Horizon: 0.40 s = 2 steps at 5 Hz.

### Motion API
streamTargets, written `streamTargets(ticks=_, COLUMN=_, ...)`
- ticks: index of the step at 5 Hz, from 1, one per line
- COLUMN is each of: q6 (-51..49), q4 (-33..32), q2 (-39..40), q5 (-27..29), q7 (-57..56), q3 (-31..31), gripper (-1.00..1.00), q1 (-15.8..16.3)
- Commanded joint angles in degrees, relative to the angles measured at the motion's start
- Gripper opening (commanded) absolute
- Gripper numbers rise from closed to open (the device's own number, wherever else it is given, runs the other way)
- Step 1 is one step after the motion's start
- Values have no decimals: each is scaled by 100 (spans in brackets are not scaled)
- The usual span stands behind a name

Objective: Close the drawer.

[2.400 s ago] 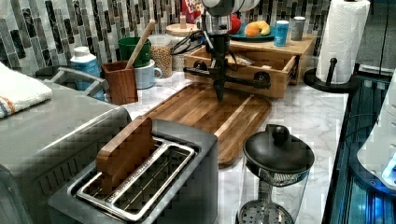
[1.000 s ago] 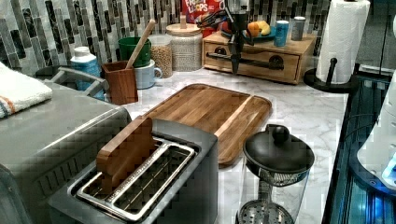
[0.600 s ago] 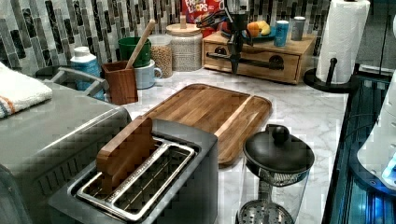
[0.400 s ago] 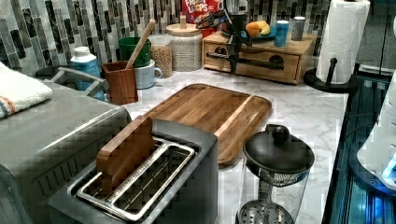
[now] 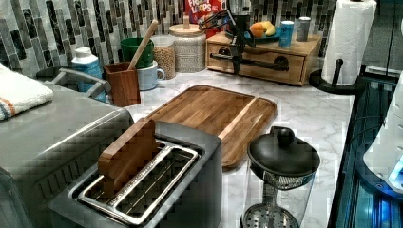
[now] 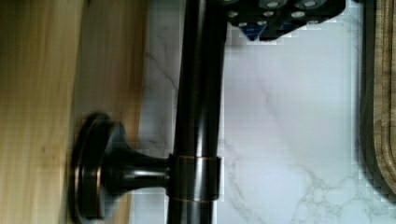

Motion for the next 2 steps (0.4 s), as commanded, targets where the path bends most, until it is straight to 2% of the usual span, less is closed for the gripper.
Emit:
streamTargets(ticks=1, q6=479, q4=685, q2=-79, q5=-137, q7=90, q3=-531, gripper=-100, q1=-469)
streamTargets(ticks=2, q6=477, q4=685, q2=-78, q5=-118, q7=78, q3=-561, gripper=-100, q1=-442)
